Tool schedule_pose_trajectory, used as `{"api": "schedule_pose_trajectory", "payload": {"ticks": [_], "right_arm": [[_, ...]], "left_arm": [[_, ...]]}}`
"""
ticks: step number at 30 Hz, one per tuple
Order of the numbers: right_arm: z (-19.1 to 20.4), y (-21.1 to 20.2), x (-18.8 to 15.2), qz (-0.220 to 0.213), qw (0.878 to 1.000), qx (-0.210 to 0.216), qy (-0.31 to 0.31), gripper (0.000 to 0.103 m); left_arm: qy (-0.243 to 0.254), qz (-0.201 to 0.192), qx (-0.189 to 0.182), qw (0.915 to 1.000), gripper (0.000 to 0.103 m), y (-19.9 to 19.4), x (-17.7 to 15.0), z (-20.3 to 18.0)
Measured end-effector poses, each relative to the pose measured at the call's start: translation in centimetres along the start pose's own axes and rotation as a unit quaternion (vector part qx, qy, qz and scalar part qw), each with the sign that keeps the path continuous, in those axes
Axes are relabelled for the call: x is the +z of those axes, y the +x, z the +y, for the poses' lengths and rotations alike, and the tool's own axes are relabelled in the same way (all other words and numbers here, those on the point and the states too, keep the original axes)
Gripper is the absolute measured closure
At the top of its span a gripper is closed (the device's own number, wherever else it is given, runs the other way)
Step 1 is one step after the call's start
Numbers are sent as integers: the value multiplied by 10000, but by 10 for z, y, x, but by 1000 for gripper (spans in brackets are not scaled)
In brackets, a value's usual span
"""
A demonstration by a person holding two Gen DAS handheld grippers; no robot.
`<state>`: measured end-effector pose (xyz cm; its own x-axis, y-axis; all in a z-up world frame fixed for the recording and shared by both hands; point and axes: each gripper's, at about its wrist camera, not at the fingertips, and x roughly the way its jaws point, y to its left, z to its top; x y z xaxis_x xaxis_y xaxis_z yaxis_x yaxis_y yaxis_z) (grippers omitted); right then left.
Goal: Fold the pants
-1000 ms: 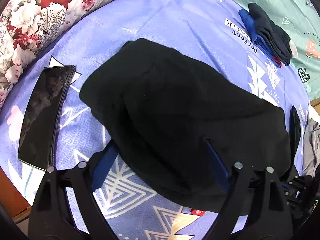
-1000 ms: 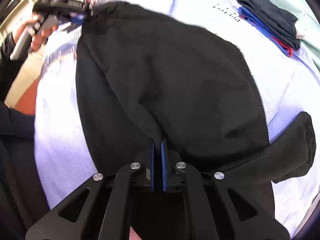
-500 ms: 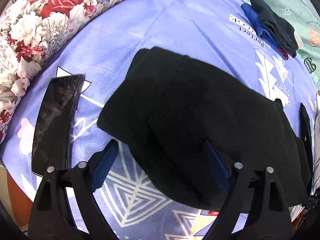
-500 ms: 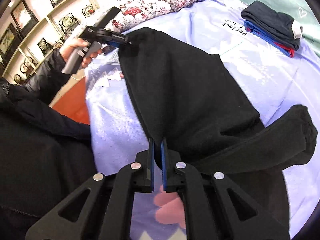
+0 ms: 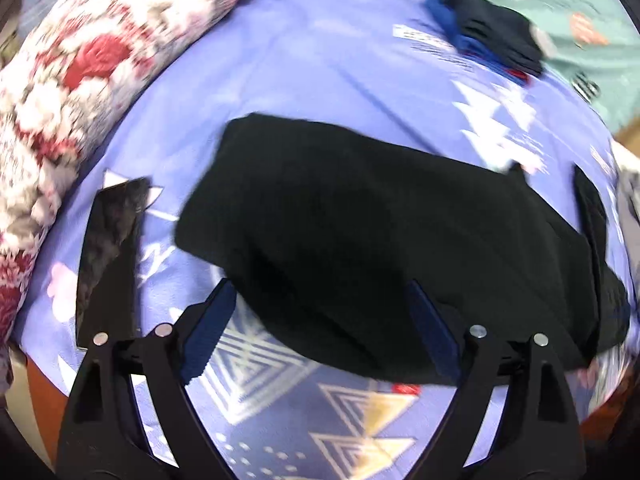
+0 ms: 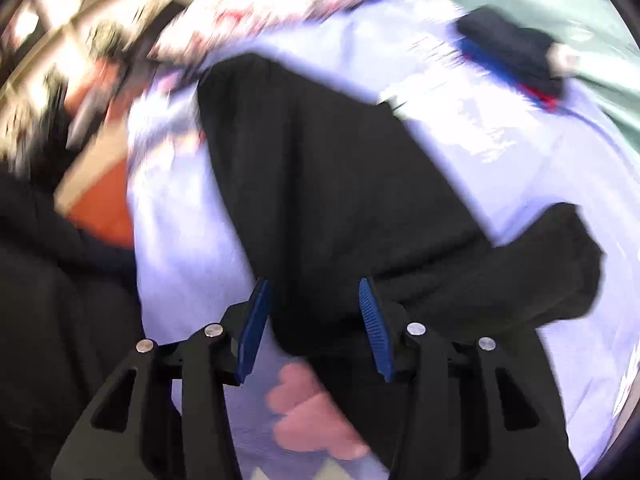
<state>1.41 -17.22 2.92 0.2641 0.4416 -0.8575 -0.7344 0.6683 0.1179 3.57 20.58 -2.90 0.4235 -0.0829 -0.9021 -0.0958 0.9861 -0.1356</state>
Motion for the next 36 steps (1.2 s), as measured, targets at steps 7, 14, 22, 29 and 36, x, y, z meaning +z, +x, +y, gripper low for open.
{"api": "schedule_pose_trajectory", "payload": {"ticks": [7, 14, 22, 29, 36], "right_arm": [[-133, -6, 24, -232, 9439, -2303, 2357, 47], [-171, 65, 66, 286, 9232, -2724, 2698, 47], [-211, 92, 53, 480, 8945, -2558, 3636, 100], [-178, -49, -8, -1242, 8690, -2571, 4042, 100], [-118, -151, -136, -2236, 8098, -2696, 4707, 100]], "left_arm": [[321, 277, -248, 9988, 12, 19, -12, -39], [196, 366, -237, 9989, 10, 34, -21, -44], [241, 389, -254, 9986, 4, 44, -19, -49], [149, 351, -293, 9988, 2, 49, -18, -46], [270, 398, -172, 9987, 2, 56, -18, -48]]}}
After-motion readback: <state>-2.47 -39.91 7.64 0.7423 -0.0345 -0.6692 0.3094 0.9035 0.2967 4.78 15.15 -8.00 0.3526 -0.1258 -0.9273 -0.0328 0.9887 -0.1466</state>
